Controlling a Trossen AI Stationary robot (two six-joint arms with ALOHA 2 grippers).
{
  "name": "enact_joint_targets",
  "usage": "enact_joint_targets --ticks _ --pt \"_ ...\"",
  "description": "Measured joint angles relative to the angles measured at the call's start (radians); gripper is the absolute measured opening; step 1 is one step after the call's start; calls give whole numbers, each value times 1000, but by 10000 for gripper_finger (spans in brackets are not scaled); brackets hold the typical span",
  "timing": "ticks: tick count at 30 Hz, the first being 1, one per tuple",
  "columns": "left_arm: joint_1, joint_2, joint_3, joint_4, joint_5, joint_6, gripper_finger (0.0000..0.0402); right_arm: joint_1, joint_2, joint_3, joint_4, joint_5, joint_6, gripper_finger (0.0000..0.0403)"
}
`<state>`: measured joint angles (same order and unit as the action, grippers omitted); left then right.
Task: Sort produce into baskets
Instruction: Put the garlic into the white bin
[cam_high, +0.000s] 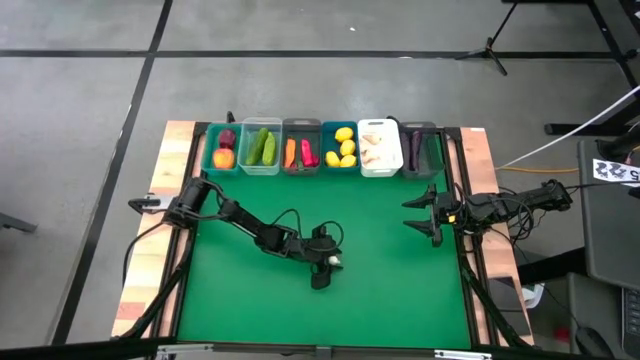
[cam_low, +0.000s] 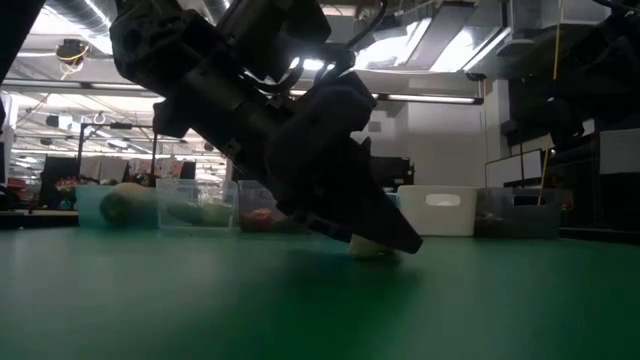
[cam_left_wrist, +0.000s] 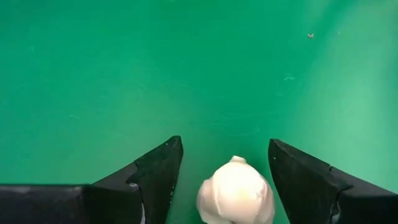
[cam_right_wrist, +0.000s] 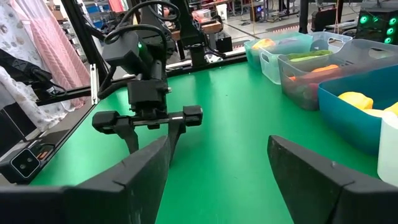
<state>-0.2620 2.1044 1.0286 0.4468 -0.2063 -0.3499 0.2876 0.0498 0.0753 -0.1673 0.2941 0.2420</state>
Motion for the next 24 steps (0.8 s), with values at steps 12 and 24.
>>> enact_joint_targets --ticks 12,24 --pt "-16 15 1 -9 -29 90 239 0 0 0 0 0 13 269" --pt "-30 18 -2 1 -61 97 156 0 0 0 0 0 15 269"
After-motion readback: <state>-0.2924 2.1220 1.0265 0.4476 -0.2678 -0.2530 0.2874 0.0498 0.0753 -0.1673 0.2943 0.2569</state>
